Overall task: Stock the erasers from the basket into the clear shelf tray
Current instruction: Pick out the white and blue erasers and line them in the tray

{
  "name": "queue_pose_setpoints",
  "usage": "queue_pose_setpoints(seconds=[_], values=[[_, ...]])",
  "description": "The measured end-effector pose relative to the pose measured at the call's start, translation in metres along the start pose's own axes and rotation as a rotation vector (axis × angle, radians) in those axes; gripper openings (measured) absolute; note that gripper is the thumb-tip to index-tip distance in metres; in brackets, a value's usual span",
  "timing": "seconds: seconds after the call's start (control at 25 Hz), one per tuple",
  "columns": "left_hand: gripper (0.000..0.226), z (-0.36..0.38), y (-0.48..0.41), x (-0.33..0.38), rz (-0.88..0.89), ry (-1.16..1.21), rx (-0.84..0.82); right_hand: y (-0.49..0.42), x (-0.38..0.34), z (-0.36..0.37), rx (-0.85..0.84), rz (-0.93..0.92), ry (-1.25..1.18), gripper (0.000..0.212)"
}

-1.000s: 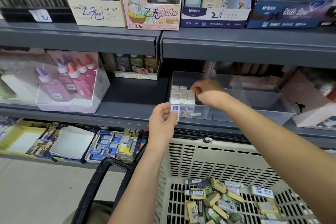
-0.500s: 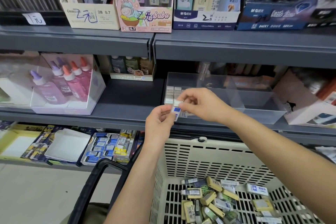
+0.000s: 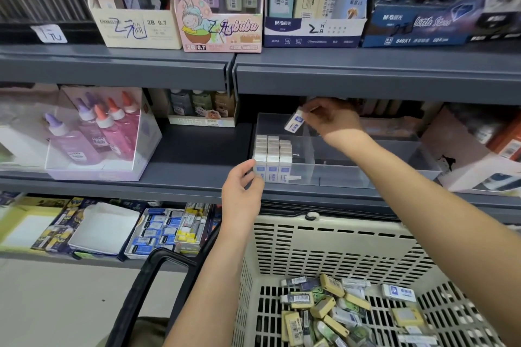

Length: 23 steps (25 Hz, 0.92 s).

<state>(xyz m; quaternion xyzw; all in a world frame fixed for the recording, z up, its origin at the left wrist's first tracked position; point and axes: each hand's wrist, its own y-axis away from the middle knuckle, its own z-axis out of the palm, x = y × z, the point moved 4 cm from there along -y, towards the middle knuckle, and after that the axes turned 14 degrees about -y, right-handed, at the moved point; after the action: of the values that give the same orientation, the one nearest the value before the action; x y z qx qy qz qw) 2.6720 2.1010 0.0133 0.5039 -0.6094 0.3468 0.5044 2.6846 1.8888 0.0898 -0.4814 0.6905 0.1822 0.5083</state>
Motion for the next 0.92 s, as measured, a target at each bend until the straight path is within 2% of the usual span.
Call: queue_pose_setpoints(seconds=[0.12, 0.44, 0.56, 0.76, 0.92], values=[[0.040, 0.001, -0.001, -0.001, 0.005, -0.002, -0.032, 0.001, 0.001, 0.010, -0.062, -0.034, 0.174, 0.011], [0.041, 0.002, -0.001, -0.002, 0.009, 0.013, -0.052, -0.003, -0.008, 0.017, -0.154, -0.032, 0.321, 0.019], [0.041, 0.002, -0.001, -0.001, 0.006, 0.018, -0.057, -0.002, -0.005, 0.015, -0.140, -0.022, 0.345, 0.015], [0.042, 0.002, -0.001, -0.001, 0.001, 0.014, -0.059, 0.002, 0.004, 0.029, -0.168, 0.072, 0.254, 0.011], [0.042, 0.002, -0.001, -0.002, 0.007, 0.003, -0.059, 0.004, 0.006, 0.045, -0.203, 0.044, 0.492, 0.022]])
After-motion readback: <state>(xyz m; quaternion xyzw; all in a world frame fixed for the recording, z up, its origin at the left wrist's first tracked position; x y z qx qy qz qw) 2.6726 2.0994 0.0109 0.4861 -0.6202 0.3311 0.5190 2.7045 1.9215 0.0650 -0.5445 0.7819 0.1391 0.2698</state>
